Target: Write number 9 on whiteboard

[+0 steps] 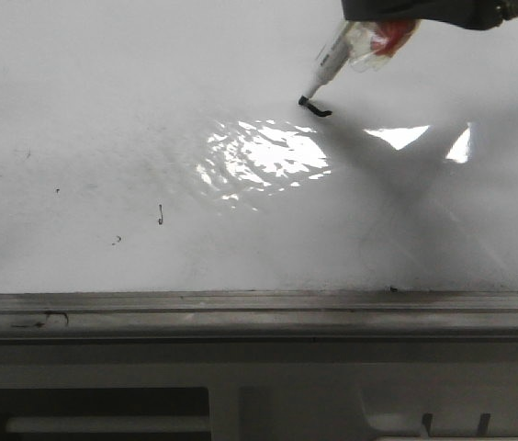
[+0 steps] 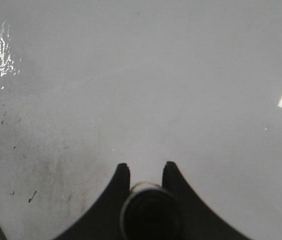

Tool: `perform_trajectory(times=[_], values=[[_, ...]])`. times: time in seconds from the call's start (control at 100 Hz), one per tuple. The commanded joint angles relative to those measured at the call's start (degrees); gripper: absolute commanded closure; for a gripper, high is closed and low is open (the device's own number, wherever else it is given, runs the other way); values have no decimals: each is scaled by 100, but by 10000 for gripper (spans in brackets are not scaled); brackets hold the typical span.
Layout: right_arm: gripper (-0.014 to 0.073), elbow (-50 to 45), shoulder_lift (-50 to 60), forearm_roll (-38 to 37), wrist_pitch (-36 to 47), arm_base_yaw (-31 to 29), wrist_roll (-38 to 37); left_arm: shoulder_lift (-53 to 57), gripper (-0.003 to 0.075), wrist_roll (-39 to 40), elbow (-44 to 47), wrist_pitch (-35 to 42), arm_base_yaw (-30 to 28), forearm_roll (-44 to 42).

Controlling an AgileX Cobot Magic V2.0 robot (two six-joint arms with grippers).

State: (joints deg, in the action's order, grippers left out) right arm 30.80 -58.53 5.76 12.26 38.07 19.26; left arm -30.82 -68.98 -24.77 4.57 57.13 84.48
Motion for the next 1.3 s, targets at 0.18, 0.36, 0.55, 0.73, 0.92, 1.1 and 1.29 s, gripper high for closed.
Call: perform_trajectory(times=[0.18,0.36,0.55,0.73,0.92,1.1,1.29], values=[[664,290,9,-31,-1428,17,28,-9,406,-22,-162,41,33,4],[659,391,180,-265,-1303,-56,28,-9,406,-32,-162,41,33,4],[659,806,79,-355,-1341,-285,28,-9,406,-41,-162,41,33,4],[659,998,40,-419,-1387,-379,28,-9,406,-41,-162,41,33,4],[659,998,40,-225,-2064,-379,28,-9,406,-41,-162,41,33,4],[655,440,40,322,-2387,-166,28,-9,406,-41,-162,41,33,4],[655,-210,40,538,-1766,279,18,-9,406,-41,-162,41,33,4]])
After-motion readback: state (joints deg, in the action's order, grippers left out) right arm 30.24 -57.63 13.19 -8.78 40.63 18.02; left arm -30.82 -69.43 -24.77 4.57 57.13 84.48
